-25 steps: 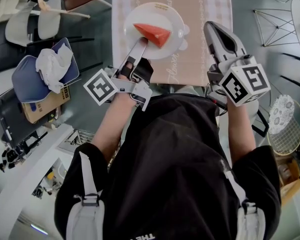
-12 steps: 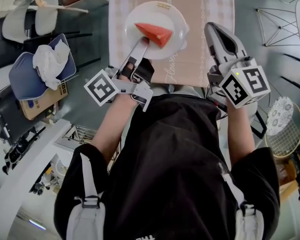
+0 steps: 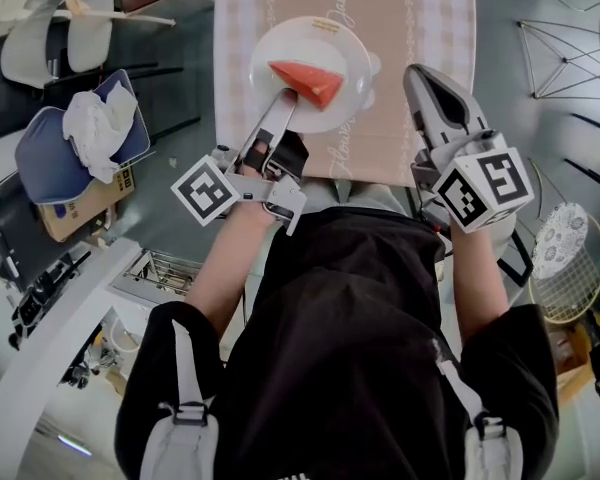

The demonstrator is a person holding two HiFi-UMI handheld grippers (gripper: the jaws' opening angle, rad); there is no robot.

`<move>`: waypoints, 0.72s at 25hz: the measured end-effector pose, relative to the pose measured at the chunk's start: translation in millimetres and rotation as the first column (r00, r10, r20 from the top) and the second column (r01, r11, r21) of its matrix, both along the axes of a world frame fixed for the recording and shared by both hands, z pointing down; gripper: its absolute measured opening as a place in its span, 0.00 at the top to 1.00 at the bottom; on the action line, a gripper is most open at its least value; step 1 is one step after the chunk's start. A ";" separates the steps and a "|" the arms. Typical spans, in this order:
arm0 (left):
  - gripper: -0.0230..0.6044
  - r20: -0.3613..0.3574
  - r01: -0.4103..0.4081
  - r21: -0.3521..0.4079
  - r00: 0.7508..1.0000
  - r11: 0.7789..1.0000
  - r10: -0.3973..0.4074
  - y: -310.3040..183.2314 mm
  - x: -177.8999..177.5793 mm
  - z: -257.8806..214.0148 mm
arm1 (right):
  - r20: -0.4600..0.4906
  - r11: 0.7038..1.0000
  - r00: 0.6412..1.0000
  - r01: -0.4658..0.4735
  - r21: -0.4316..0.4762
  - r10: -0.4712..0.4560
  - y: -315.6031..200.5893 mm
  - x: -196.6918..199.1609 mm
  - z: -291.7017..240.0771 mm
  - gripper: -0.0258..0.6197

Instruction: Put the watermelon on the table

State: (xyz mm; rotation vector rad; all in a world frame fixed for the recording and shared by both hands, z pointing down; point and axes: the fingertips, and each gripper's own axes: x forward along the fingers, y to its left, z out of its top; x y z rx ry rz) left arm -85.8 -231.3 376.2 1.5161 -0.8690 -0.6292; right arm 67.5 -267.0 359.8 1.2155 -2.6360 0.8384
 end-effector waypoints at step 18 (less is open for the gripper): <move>0.92 0.023 -0.004 -0.031 1.000 1.000 0.005 -7.9 5.7 51.7 | -0.006 0.998 1.000 0.021 -0.058 -0.022 -5.0 -2.5 47.4 0.94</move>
